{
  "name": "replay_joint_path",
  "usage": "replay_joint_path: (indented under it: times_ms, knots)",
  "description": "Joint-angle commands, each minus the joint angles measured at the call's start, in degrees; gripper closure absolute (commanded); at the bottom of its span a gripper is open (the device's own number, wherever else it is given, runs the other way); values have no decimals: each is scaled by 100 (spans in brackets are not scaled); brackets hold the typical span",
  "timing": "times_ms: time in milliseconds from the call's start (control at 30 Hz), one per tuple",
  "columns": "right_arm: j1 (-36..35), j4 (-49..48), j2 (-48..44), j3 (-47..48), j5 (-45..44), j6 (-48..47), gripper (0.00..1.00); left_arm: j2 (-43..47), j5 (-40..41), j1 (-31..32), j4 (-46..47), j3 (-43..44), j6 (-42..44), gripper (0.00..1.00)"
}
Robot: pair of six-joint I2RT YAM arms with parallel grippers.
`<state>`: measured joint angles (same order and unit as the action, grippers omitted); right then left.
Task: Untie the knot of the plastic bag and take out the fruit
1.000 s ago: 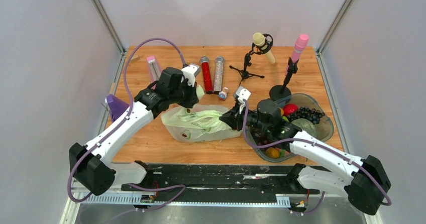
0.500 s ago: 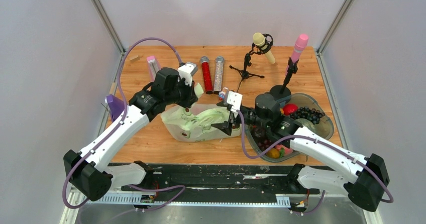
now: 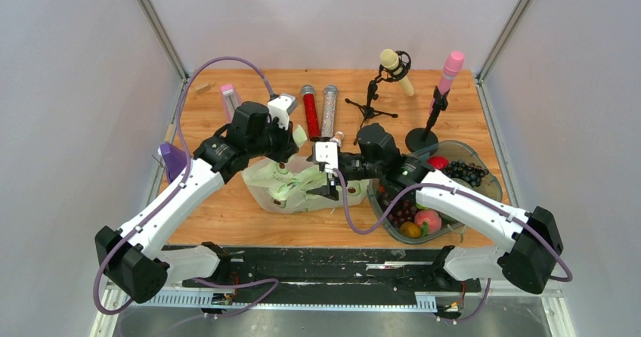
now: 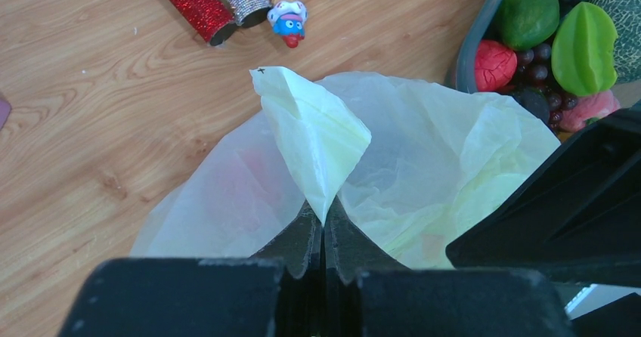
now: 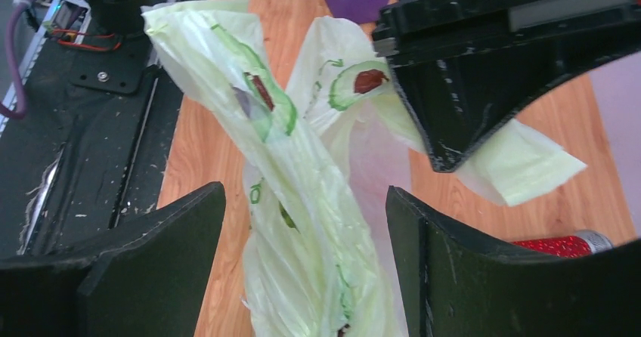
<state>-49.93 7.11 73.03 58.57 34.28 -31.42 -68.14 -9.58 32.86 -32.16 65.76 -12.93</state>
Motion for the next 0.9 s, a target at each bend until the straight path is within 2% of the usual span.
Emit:
replay_joint_path:
  times_ms: [0,167,267,333,467,500,600,700,800,867]
  knots:
    - [-94,284,64,274,492,-419,21,150,-68,21,191,95,-51,100]
    - [-231,5,274,281,174,-426,24,148,-141,24,271,69,-122,100]
    - [-283,-322,371,274,91,-289,31,179,-91,19,278,46,-166,100]
    - [-309,-568,404,269,-53,-121,46,209,-4,26,276,33,-199,100]
    - [-312,-1237,372,214,-645,495,93,323,499,7,210,6,-325,100]
    - [-303,-1378,359,208,-892,789,99,370,742,-13,173,11,-364,100]
    - [-293,-1768,276,142,-1531,1272,100,496,1058,-190,120,56,-499,100]
    - [-287,-2305,113,-86,-2163,1686,100,705,1168,-669,171,93,-758,100]
    - [-271,-3082,11,-330,-3463,2400,100,820,1193,-1049,363,206,-899,99]
    - [-167,-3313,60,-279,-4003,2765,100,823,1198,-1199,565,315,-913,99]
